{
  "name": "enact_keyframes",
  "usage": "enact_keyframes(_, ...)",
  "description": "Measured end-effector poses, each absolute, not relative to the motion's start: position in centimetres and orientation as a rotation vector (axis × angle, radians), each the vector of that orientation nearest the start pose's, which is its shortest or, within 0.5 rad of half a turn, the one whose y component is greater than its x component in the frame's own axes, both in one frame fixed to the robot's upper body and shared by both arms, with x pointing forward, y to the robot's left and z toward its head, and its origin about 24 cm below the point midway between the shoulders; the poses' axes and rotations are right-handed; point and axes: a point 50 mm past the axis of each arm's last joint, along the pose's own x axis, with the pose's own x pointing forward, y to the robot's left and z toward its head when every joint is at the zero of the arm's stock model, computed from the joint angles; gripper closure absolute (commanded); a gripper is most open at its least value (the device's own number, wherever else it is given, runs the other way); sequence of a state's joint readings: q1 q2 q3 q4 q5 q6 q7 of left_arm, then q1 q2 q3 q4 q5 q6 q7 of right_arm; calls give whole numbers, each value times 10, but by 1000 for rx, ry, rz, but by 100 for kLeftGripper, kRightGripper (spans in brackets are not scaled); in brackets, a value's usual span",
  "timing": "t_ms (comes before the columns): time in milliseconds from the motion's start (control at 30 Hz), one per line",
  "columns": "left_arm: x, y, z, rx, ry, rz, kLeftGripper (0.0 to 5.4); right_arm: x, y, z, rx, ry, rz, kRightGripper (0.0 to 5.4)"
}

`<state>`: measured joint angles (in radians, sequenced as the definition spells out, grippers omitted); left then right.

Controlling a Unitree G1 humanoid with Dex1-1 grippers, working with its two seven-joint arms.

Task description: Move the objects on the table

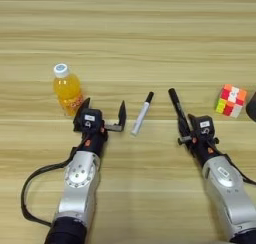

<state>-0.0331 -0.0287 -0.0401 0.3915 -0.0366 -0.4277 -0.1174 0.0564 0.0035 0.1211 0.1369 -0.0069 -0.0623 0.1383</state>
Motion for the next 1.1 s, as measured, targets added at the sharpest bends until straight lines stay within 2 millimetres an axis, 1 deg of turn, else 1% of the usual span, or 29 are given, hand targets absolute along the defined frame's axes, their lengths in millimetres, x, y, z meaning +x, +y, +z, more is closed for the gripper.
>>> enact_keyframes(67,247,125,1,-58,-74,-157,0,235,-115,2,5,127,245,455)
enact_keyframes(133,247,125,1,-58,-78,-159,0,235,-115,2,7,124,245,468)
enact_keyframes(467,246,124,2,-58,-86,-162,0,235,-115,2,16,123,243,469)
enact_keyframes(700,246,124,2,-58,-87,-163,0,235,-119,6,8,124,235,470)
enact_keyframes(800,246,123,2,-58,-87,-165,0,233,-126,17,-7,98,234,470)
enact_keyframes(967,246,122,2,-59,-86,-166,0,233,-140,44,-34,48,250,472)
enact_keyframes(1100,246,120,2,-64,-86,-165,0,231,-145,59,-39,33,277,477)
